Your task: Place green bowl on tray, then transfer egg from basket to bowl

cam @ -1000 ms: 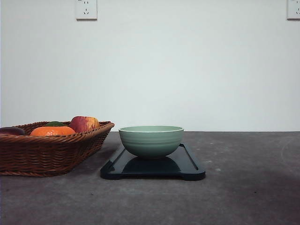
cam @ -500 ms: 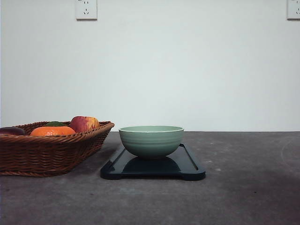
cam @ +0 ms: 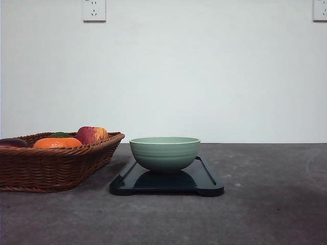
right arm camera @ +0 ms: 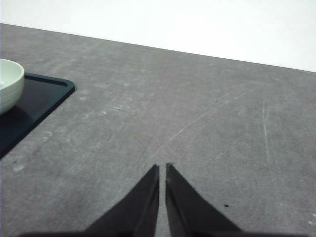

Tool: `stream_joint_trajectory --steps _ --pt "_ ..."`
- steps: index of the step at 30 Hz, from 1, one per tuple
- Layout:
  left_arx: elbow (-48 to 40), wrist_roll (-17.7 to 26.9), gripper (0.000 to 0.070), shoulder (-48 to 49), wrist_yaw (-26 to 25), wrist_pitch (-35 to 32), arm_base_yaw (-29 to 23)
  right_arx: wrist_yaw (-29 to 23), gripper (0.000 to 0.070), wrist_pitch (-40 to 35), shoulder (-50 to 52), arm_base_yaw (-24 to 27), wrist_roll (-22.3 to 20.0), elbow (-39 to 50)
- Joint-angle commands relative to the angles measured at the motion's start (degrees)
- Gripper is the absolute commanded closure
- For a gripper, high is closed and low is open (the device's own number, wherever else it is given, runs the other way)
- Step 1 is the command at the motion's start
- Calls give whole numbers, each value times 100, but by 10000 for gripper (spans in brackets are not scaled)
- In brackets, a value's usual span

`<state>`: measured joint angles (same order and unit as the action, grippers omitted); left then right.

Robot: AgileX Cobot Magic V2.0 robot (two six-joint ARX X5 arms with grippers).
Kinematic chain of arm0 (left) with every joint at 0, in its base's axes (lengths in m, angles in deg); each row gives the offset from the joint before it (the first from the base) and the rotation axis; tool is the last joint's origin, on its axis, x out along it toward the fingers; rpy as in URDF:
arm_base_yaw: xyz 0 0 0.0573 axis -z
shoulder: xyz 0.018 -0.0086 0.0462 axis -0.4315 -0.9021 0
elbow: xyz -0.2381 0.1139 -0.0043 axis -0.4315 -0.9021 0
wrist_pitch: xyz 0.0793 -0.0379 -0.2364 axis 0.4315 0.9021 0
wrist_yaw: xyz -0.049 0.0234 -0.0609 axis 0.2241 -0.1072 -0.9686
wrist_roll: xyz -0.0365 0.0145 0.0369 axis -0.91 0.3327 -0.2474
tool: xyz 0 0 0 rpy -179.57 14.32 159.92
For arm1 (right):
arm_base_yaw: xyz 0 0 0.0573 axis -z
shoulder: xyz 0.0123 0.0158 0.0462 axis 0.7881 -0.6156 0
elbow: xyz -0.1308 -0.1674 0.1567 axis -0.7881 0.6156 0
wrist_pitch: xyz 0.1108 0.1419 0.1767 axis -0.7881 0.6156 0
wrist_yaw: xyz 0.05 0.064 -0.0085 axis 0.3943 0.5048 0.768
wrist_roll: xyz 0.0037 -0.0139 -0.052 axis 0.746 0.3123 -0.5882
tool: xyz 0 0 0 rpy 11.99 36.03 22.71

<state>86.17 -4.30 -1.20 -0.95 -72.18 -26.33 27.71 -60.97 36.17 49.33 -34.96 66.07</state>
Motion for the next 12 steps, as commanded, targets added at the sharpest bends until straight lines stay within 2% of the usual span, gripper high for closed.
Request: stream_joint_trajectory --steps 1,12 --pt "-107 68 700 9 -15 42 -3 -2 683 -52 4 -17 -26 35" --pt "-107 68 700 9 -15 42 -3 -2 683 -52 4 -17 -26 35"
